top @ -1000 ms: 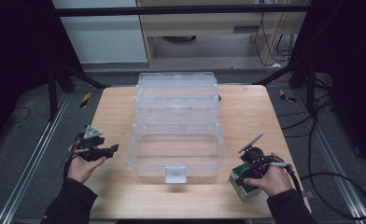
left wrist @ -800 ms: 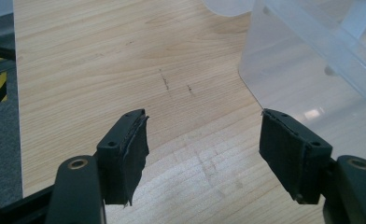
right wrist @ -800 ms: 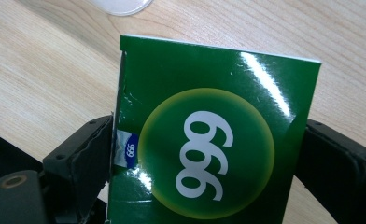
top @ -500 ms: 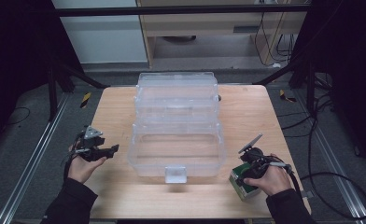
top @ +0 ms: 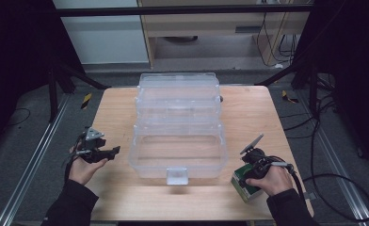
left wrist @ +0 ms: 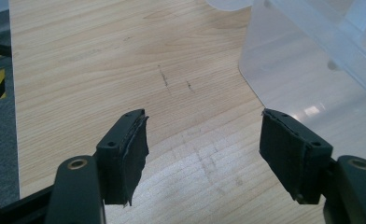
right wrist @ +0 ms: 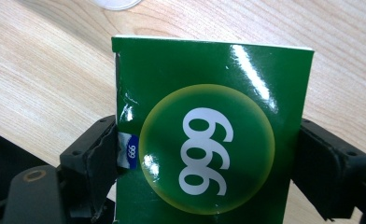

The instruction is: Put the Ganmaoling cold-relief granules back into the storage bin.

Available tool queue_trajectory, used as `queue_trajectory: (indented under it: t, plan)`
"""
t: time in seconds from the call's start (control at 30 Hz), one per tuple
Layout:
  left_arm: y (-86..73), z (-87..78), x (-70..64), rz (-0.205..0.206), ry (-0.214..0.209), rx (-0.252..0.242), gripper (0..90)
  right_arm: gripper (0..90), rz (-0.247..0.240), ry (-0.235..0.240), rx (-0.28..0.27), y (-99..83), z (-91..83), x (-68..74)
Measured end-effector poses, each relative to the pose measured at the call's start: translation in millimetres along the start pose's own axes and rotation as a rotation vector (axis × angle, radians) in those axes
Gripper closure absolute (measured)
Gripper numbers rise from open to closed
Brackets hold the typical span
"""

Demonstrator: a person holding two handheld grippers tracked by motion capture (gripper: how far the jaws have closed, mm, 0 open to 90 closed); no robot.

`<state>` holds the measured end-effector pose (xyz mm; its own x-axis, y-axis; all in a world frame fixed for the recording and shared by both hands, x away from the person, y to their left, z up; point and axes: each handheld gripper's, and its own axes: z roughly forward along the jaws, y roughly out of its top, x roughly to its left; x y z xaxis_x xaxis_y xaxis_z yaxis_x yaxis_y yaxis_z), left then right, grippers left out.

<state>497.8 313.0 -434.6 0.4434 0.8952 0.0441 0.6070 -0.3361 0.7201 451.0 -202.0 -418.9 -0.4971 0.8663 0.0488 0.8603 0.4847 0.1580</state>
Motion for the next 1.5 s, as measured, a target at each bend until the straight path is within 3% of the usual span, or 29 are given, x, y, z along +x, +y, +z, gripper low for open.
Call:
queue_trajectory:
  t: [1.5]
  plan:
    - [-1.1,1.5,-0.1,0.003,0.006,0.013,31.6,17.3,-0.023,-0.059,-0.173,4.6,-69.1,-11.7]
